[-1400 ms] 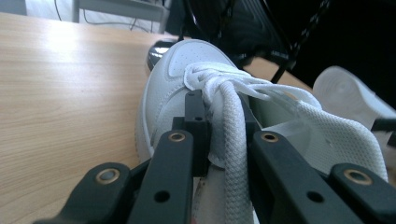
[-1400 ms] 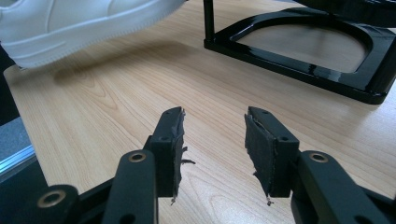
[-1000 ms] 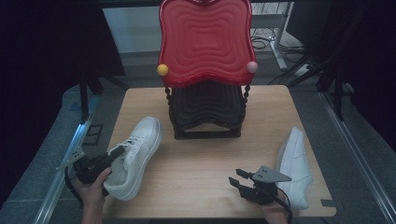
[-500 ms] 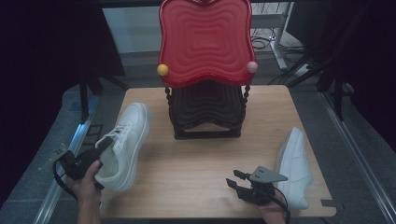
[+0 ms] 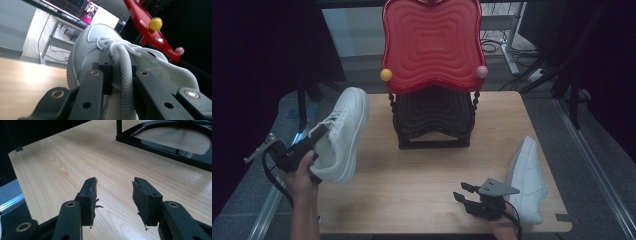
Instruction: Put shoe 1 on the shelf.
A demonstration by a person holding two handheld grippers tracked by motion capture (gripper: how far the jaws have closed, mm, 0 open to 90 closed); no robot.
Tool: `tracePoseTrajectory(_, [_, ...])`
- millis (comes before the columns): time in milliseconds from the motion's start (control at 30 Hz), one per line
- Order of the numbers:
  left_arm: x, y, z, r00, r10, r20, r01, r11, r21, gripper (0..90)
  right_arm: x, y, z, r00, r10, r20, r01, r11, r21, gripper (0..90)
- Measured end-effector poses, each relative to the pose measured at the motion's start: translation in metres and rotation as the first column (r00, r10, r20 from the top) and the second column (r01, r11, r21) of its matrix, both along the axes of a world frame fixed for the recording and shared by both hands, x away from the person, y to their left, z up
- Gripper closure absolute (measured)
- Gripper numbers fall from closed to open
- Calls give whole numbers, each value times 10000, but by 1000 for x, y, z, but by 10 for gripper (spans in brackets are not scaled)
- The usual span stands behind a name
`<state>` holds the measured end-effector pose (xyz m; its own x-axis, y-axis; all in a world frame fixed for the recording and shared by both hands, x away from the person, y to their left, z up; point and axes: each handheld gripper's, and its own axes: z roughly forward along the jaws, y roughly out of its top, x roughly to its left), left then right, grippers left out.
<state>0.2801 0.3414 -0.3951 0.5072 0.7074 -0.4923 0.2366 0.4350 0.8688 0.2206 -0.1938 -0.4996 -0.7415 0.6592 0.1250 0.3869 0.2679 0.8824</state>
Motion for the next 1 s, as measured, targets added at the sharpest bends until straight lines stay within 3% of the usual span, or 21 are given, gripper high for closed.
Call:
tracePoseTrajectory(300, [20,-9,50,9991,126,404,-134,9997,210,824,1,-1,0,10000,-5,-45,5,9999,116,540])
tracePoseTrajectory(500, [36,-16,76,9967,388,708,-393,9992,54,823,0,2,-1,9998,172,-55,-171,9997,184,540])
tracePoseTrajectory(667, [44,-22,96,9953,555,791,-558,9984,12,824,2,10,-5,9990,448,-77,-448,9990,-79,536])
tracePoseTrajectory(833, [55,-32,125,9897,902,1108,-910,9958,23,824,2,10,-7,9985,509,-181,-509,9987,12,536])
tracePoseTrajectory(1000, [65,-46,150,9877,948,1241,-950,9955,-42,824,0,10,-9,9983,525,-243,-524,9986,46,535])
